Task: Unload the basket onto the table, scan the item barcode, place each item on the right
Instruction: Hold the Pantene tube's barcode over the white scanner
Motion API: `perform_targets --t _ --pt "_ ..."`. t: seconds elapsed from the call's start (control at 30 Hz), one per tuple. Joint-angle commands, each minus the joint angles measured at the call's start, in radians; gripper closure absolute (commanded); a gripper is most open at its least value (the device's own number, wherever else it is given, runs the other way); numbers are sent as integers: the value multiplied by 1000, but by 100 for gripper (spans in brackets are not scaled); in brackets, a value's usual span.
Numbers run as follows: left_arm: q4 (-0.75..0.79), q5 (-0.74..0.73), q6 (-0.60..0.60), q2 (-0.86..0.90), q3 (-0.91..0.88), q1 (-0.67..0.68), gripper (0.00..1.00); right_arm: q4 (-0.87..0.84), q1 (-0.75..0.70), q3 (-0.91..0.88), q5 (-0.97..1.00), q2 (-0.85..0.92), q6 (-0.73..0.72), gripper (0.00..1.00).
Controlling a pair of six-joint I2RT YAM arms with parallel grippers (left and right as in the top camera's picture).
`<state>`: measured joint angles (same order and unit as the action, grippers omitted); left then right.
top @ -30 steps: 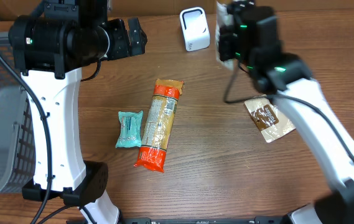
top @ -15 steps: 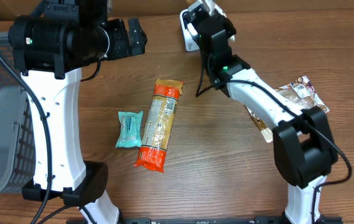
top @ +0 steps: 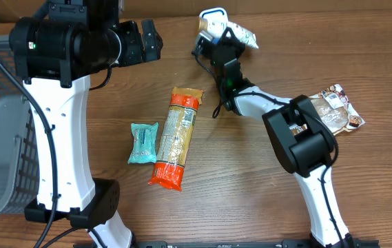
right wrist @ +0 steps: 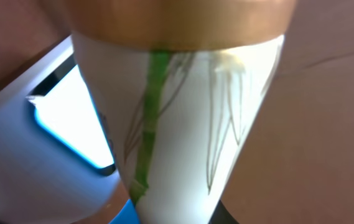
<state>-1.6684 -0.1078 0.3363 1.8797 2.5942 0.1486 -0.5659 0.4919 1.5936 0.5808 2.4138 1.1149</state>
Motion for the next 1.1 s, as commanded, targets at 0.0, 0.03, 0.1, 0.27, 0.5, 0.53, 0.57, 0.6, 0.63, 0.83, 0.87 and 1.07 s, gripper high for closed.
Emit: perform_targets --t 0.0,0.03,0.1,0.27,0.5,0.53,0.57,0.6,0.63,0.83,0.87,1.07 --pt "4 7 -16 10 6 2 1 -32 -29 106 28 34 61 96" --pt "4 7 -15 10 6 2 0 -31 -32 119 28 35 61 96" --pt "4 7 -15 10 6 2 0 -28 -36 134 16 37 61 96" --pt "4 7 -15 10 6 2 0 -4 -40 171 -3 37 61 96" --pt "4 8 -15 10 6 2 0 11 -45 172 -34 37 64 96" --pt "4 7 -15 10 6 2 1 15 -45 172 -36 37 64 96" --pt "4 7 -15 10 6 2 0 20 -45 172 -36 37 64 96" --pt "4 7 -15 10 6 2 1 31 -45 172 -35 37 64 96" --pt "4 8 -15 10 6 2 1 41 -45 172 -30 37 64 96" --pt "4 7 -15 10 6 2 1 63 -45 171 34 7 55 96" --pt "4 7 -15 10 6 2 1 78 -43 171 35 -9 44 96" --pt "4 7 -16 10 6 2 1 311 -40 171 73 -216 -134 96"
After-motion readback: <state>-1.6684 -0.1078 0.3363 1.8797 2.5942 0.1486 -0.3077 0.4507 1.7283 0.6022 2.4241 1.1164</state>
